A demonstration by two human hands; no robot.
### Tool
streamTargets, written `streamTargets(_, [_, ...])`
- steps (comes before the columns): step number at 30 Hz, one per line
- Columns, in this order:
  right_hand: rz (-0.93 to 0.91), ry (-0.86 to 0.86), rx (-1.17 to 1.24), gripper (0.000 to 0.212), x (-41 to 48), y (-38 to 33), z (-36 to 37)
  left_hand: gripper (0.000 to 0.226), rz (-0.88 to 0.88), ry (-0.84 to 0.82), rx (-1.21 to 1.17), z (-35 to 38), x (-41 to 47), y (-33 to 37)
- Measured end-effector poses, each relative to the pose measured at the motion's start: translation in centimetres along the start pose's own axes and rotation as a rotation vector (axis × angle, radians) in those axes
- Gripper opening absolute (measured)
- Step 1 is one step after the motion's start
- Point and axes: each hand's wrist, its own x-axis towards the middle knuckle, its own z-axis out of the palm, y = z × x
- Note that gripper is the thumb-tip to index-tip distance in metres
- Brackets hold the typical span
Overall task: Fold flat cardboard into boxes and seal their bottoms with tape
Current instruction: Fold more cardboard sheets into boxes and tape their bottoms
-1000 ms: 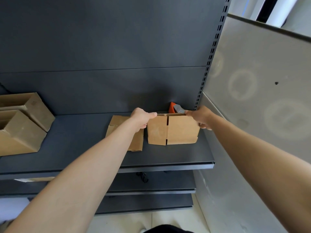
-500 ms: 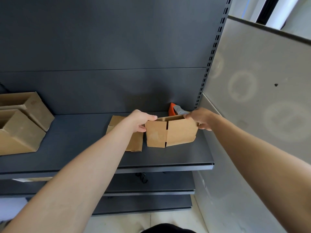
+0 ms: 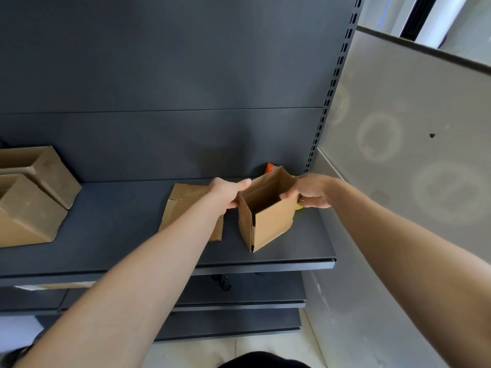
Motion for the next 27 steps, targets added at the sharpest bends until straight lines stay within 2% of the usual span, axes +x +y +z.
streamTargets(3, [0.005,-0.017,0.045,0.047,0.0,-0.2,0.2,0.074,-0.012,0.019,-0.103,0.0,0.4,-0.5])
streamTargets(6, [0.016,0.063,0.071,0.047,-0.2,0.0,0.1,0.063,-0.014,-0.004,-0.268,-0.3,1.0,-1.0])
streamTargets(9, [0.003,0.152,0.012,0.034,-0.4,0.4,0.0,0.048,-0.014,-0.023,-0.36,-0.5,0.7,-1.2])
streamTargets(12, [0.001,0.147,0.032,0.028,-0.4,1.0,-0.1,0.042,-0.013,-0.063,-0.441,-0.7,0.6,-1.2])
streamTargets(15, [0.004,0.102,0.082,0.035,-0.1,1.3,-0.3,0.042,-0.023,-0.094,-0.437,-0.9,0.7,-1.5])
streamTargets(23, [0.038,0.086,0.181,0.03,0.6,2.1,-1.0,0.031,-0.003,-0.169,-0.408,-1.2,0.4,-2.0])
streamTargets(27, [-0.013,0.031,0.255,0.03,0.1,2.1,-0.9,0.03,0.006,-0.201,-0.384,-1.2,0.2,-1.9])
